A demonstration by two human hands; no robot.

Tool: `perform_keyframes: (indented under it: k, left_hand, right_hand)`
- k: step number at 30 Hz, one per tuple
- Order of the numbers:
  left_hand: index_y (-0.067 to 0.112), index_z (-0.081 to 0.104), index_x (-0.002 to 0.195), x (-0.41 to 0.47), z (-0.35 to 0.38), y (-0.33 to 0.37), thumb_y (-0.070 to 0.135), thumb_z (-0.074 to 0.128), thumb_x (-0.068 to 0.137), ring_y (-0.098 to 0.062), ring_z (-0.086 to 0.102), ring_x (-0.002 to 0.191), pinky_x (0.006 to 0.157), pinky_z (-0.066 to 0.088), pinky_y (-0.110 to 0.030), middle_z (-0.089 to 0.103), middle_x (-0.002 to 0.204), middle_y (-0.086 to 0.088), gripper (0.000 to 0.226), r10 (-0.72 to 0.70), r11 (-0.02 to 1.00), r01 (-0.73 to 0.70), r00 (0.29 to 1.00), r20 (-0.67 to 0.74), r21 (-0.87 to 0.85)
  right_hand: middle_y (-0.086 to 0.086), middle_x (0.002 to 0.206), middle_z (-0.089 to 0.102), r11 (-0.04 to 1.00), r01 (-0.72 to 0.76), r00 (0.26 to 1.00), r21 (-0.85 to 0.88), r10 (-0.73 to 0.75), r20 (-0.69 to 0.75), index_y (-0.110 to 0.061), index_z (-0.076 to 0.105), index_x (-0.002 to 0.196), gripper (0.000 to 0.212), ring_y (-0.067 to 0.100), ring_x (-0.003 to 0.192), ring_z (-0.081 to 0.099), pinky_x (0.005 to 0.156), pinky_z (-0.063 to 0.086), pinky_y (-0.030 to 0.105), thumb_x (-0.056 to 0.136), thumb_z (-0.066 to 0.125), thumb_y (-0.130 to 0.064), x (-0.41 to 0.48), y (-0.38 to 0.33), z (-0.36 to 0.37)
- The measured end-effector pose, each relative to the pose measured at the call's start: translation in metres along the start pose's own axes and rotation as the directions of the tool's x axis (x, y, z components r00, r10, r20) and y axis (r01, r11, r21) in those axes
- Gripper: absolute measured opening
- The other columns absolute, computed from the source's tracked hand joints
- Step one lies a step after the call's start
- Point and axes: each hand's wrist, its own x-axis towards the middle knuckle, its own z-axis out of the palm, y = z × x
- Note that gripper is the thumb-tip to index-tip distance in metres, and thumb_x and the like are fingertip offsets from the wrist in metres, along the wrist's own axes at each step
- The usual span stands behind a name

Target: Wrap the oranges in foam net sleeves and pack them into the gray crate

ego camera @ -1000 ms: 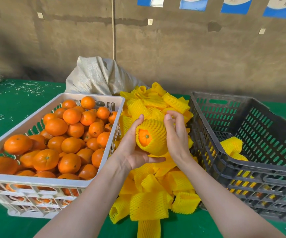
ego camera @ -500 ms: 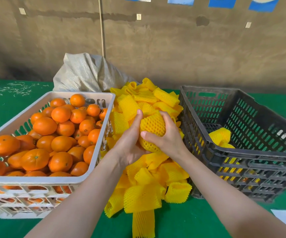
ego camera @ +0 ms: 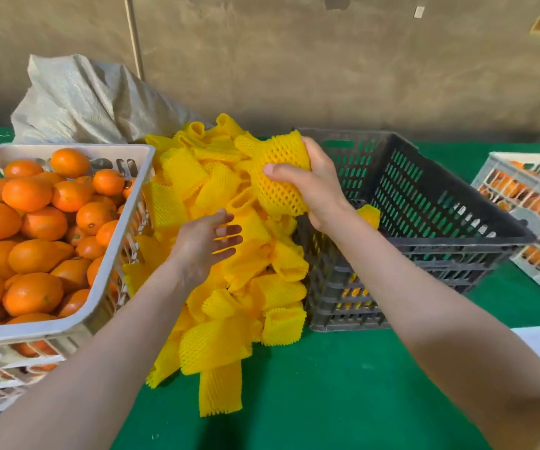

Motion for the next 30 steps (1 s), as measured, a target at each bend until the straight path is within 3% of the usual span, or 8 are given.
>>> perform_keyframes:
  k: [6,8,11,15,23,26,28,30]
  left_hand:
    - [0.012,0.062,0.102,0.012,0.013,-0.01,0.028,0.055,0.095,-0.022,0.067,0.078,0.079,0.051,-0.036,0.069,0.086,-0.007,0.018,0.022,0.999,-0.023,0.999,0.025,0.036]
    - [0.012,0.062,0.103,0.016,0.016,-0.011,0.027,0.055,0.095,-0.023,0.067,0.081,0.076,0.052,-0.035,0.069,0.088,-0.008,0.019,0.024,0.999,-0.025,1.0,0.019,0.04]
    - [0.012,0.063,0.102,0.02,0.021,-0.014,0.028,0.056,0.094,-0.025,0.067,0.085,0.075,0.052,-0.035,0.069,0.092,-0.01,0.019,0.038,0.998,-0.039,0.999,0.014,0.049]
    - [0.012,0.063,0.1,0.026,0.026,-0.016,0.027,0.056,0.094,-0.026,0.067,0.085,0.075,0.052,-0.036,0.069,0.094,-0.01,0.018,0.046,0.996,-0.046,0.999,-0.002,0.071]
    - [0.012,0.063,0.099,0.027,0.022,-0.024,0.022,0.053,0.096,-0.025,0.067,0.086,0.077,0.052,-0.035,0.068,0.094,-0.01,0.015,0.023,0.999,-0.021,0.999,-0.03,0.042]
    - [0.012,0.063,0.099,0.023,0.019,-0.024,0.022,0.052,0.096,-0.026,0.067,0.086,0.077,0.052,-0.036,0.068,0.094,-0.01,0.015,0.022,0.999,-0.021,0.999,-0.03,0.025]
    - [0.011,0.063,0.099,0.021,0.017,-0.023,0.021,0.053,0.096,-0.026,0.067,0.085,0.078,0.052,-0.036,0.068,0.093,-0.01,0.015,0.026,1.0,-0.026,0.999,-0.032,0.015]
    - [0.01,0.063,0.101,0.018,0.015,-0.02,0.021,0.052,0.097,-0.024,0.067,0.083,0.078,0.052,-0.036,0.068,0.091,-0.009,0.016,0.034,0.999,-0.034,0.999,-0.03,0.003]
  right_hand:
    - [-0.005,0.099,0.062,0.937,-0.007,0.985,-0.348,-0.053,-0.163,-0.026,0.055,0.1,0.043,0.012,0.092,0.062,0.081,0.052,0.032,0.067,0.082,-0.023,0.056,-0.003,-0.097]
    - [0.003,0.124,0.056,0.696,-0.147,0.989,-0.703,0.111,-0.098,-0.022,0.051,0.119,0.061,0.021,0.114,0.054,0.092,0.047,0.034,0.067,0.081,-0.029,0.074,0.012,-0.127]
    - [0.007,0.148,0.034,0.033,0.036,0.855,-0.999,0.517,0.048,-0.014,0.036,0.14,0.086,0.028,0.133,0.036,0.099,0.039,0.036,0.069,0.079,-0.035,0.087,0.044,-0.148]
    - [0.005,0.157,0.017,-0.194,0.219,0.607,-0.956,0.794,-0.022,-0.011,0.023,0.148,0.084,0.028,0.142,0.021,0.107,0.033,0.041,0.081,0.069,-0.034,0.087,0.093,-0.156]
    - [0.004,0.158,0.014,-0.175,0.282,0.49,-0.943,0.872,-0.016,-0.014,0.019,0.15,0.073,0.026,0.144,0.015,0.11,0.026,0.042,0.093,0.053,-0.043,0.089,0.115,-0.154]
    - [0.008,0.14,0.046,-0.11,0.194,0.686,-0.975,0.726,0.055,-0.007,0.049,0.133,0.064,0.031,0.126,0.044,0.102,0.041,0.042,0.084,0.065,-0.045,0.09,0.099,-0.148]
    - [0.012,0.12,0.06,0.037,0.092,0.904,-0.995,0.417,0.1,-0.006,0.06,0.116,0.044,0.031,0.111,0.055,0.094,0.047,0.042,0.085,0.065,-0.037,0.093,0.085,-0.141]
    - [0.01,0.104,0.068,0.269,0.069,0.998,-0.961,-0.011,0.069,-0.008,0.064,0.104,0.026,0.028,0.099,0.061,0.087,0.049,0.034,0.089,0.06,-0.029,0.091,0.066,-0.121]
